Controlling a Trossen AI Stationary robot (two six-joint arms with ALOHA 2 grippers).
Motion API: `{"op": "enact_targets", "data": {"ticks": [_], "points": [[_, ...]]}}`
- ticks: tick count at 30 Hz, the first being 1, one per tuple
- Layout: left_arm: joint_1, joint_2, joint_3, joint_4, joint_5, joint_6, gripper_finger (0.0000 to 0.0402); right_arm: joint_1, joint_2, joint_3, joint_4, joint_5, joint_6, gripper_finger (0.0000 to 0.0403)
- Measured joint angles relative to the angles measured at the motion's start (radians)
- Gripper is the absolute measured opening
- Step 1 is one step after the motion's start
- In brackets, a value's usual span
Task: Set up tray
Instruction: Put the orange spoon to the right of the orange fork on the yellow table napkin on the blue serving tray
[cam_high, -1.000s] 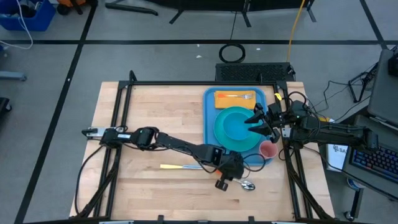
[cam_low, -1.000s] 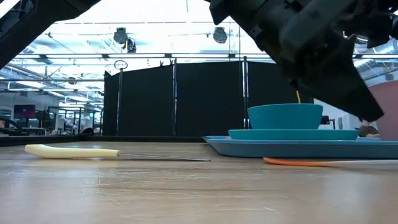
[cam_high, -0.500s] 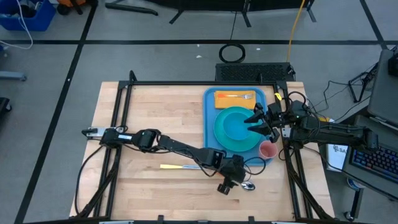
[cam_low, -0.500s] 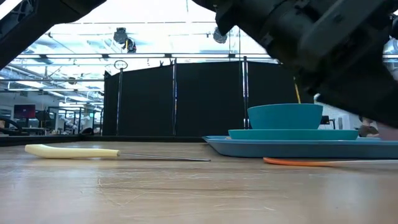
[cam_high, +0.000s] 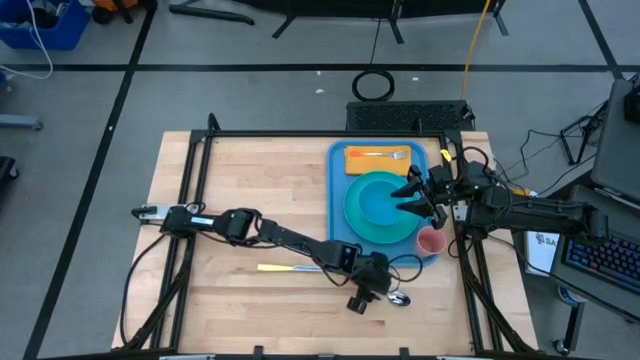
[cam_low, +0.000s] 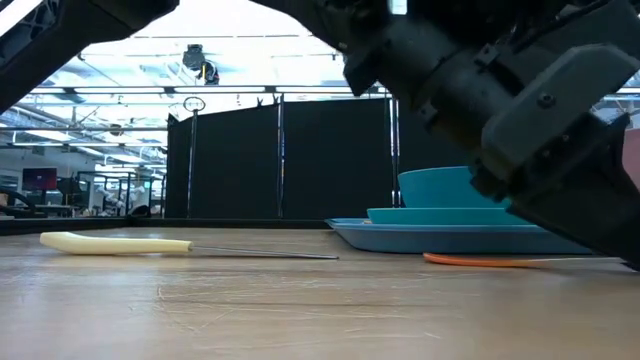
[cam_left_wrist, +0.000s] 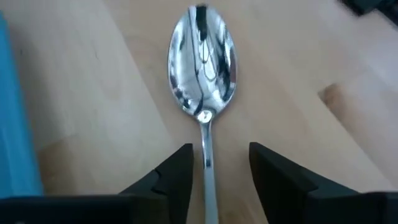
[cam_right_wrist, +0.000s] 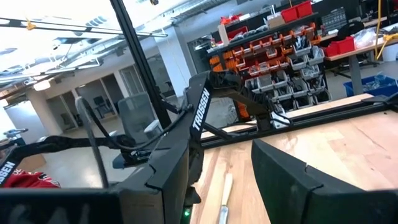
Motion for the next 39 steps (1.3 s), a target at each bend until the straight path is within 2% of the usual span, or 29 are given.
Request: {"op": "enact_targets", "data": {"ticks": [5,8,13,15,24,33,39], "points": [[0.013,-0.010,-0.098,0.130,0.030,-0.053,0.0135,0.000,0.000,0.000,0.000,0.000,-0.004,0.0164],[0.023,-0.009,-0.116,0.146,0.043,-0.093,0.0113,0.000,0.000,0.000,0.000,0.000,-0.005,0.0164],[0.028,-0.007,-0.115,0.148,0.034,-0.069,0.0033,0.000,0.000,0.000,0.000,0.001,-0.011,0.0164],[0.028,-0.006,-0.110,0.144,0.030,-0.048,0.0015,0.000,0.000,0.000,0.000,0.000,-0.011,0.0164],[0.008,-0.029,-0.110,0.128,-0.058,0.014,0.0011,0.000,0.000,0.000,0.000,0.000,-0.011,0.0164],[-0.003,-0.104,-0.113,0.005,-0.203,0.083,0.0010,0.000,0.000,0.000,-0.001,0.000,-0.011,0.0164],[-0.003,-0.129,-0.113,-0.016,-0.220,0.097,0.0010,0.000,0.000,0.000,0.000,0.000,-0.011,0.0164]]}}
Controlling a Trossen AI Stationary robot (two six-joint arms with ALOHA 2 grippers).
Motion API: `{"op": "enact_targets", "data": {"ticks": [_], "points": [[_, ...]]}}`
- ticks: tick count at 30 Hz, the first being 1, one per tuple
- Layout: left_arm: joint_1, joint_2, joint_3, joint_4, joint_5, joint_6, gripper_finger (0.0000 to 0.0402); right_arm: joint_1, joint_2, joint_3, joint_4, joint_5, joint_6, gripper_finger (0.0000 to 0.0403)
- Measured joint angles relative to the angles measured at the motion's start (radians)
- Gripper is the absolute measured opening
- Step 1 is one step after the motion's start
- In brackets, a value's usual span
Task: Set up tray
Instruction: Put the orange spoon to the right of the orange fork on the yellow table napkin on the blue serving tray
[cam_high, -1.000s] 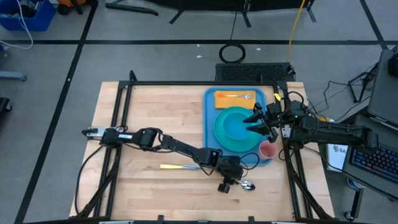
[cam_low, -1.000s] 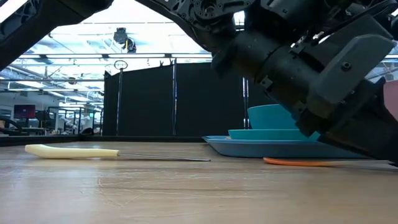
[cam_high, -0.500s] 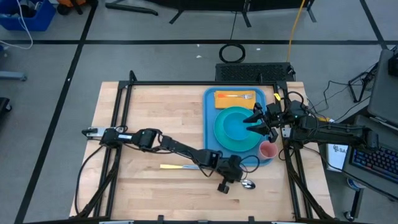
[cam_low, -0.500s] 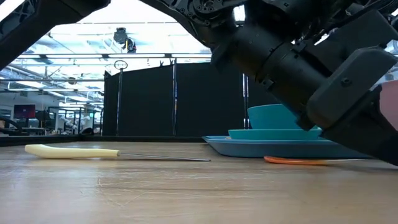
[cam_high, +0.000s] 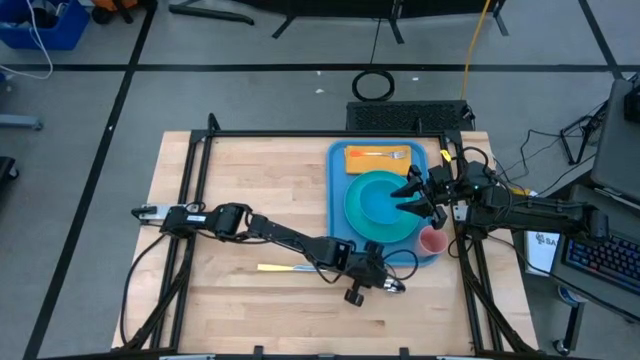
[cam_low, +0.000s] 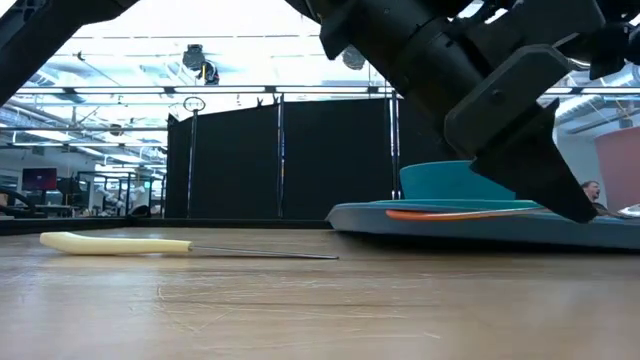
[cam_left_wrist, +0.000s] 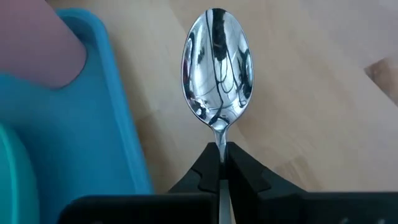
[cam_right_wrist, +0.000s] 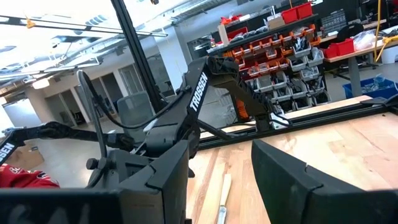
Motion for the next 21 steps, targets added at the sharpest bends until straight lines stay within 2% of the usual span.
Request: {"op": "enact_targets", "data": {"ticks": [7,11,21], "points": [[-0.003,-0.021,0.001,-0.079,-0.096,0.018,0.0010,0.000,0.000,0.000,0.000,0.000,0.000,0.0164],[-0.003,-0.037,0.001,-0.095,-0.108,0.022,0.0010,0.000,0.000,0.000,0.000,0.000,0.000,0.0164],[-0.005,-0.062,0.002,-0.087,0.012,-0.031,0.0009,0.000,0.000,0.000,0.000,0.000,0.000,0.0164]]}}
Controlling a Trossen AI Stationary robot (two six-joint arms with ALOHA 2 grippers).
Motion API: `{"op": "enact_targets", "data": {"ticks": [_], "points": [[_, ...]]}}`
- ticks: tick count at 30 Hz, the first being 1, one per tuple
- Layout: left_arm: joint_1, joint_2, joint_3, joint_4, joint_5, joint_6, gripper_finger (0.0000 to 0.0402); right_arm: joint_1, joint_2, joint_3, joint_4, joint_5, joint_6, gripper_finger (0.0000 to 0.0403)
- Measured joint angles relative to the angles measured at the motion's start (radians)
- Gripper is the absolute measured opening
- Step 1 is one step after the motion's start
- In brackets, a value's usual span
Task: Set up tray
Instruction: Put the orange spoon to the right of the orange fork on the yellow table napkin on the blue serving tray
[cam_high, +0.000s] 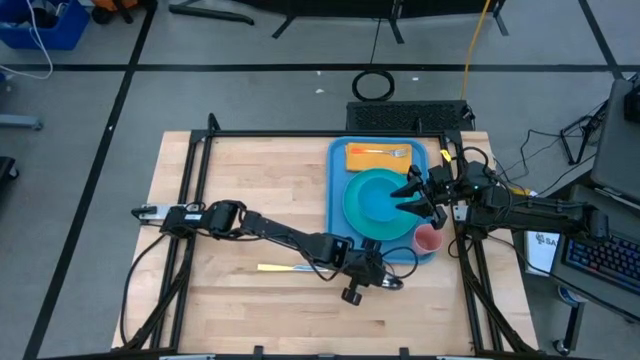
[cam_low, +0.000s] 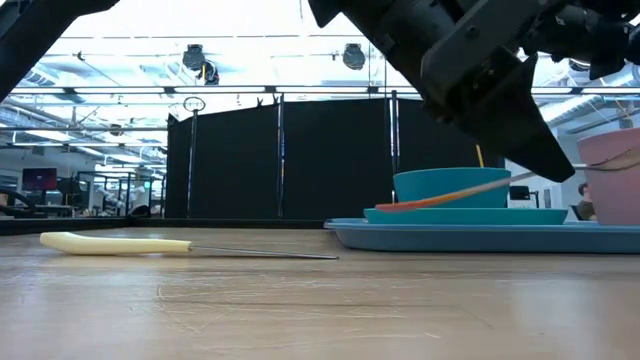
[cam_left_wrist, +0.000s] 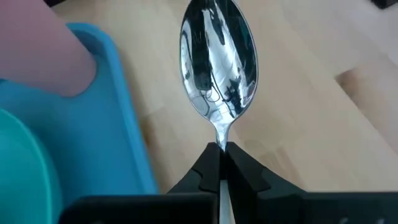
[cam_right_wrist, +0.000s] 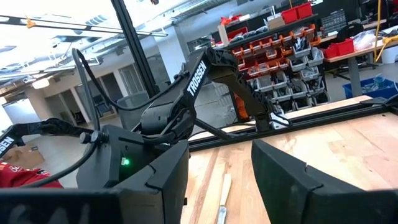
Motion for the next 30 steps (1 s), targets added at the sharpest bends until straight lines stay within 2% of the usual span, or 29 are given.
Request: {"op": "enact_targets", "data": {"ticks": [9,15,24,30], "points": [[-0.010,-0.005,0.001,-0.058,-0.100,0.013,0.0009,0.000,0.000,0.000,-0.004,0.000,0.012,0.0164],[-0.020,-0.014,0.001,-0.134,-0.261,0.025,0.0009,0.000,0.000,0.000,-0.035,0.000,0.021,0.0164],[-0.028,-0.099,0.002,-0.255,-0.540,0.058,0.0008,0.000,0.000,0.000,-0.037,0.000,0.029,0.0164],[-0.029,-0.145,0.002,-0.381,-0.692,0.054,0.0008,0.000,0.007,0.000,-0.043,0.000,0.045,0.0164]]}}
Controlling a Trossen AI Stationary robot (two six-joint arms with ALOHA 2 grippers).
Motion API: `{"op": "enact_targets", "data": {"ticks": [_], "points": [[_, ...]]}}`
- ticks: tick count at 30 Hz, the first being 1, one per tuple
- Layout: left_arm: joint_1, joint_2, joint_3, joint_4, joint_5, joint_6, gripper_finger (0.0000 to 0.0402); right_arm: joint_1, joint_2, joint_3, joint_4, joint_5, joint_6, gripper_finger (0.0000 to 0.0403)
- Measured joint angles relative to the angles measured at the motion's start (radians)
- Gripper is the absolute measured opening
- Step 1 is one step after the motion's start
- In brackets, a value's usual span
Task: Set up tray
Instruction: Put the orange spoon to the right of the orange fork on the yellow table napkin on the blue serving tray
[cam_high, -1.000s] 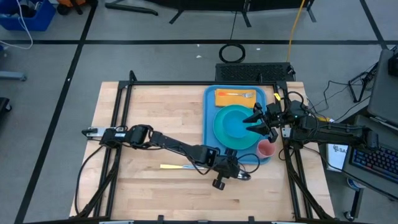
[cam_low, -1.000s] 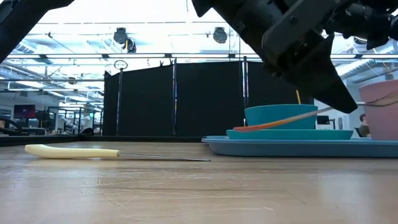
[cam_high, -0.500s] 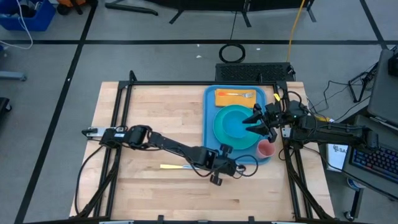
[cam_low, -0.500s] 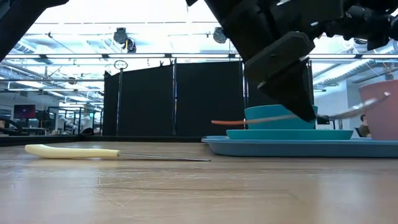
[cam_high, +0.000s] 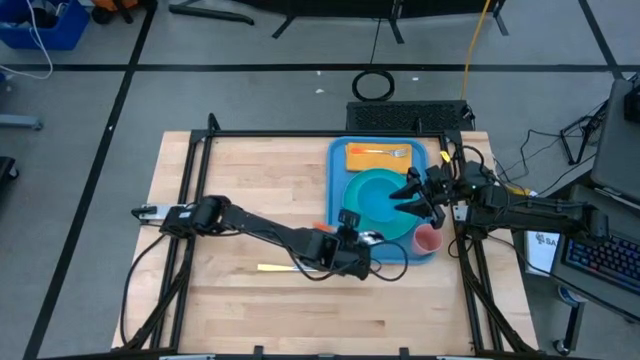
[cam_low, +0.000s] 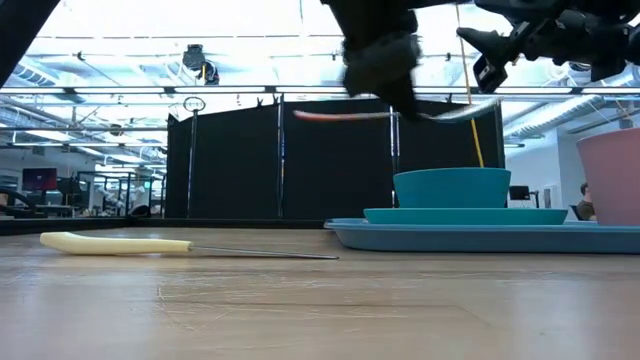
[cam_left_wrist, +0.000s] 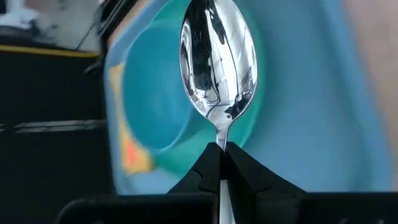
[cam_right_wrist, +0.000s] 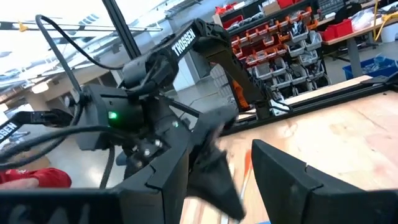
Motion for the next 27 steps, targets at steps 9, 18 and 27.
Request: {"op": "enact_targets", "data": {"ticks": [9,18,27], "points": [[0.001,-0.034,0.000,-0.069,-0.197,0.019,0.0008,0.001,0.057,0.000,-0.011,0.025,0.006,0.0164],[0.034,-0.058,-0.001,-0.151,-0.274,0.011,0.0008,0.002,0.128,0.000,-0.016,0.023,0.008,0.0164],[0.056,-0.104,0.000,-0.149,-0.288,0.013,0.0008,0.004,0.193,0.000,-0.023,0.085,0.013,0.0168]]}}
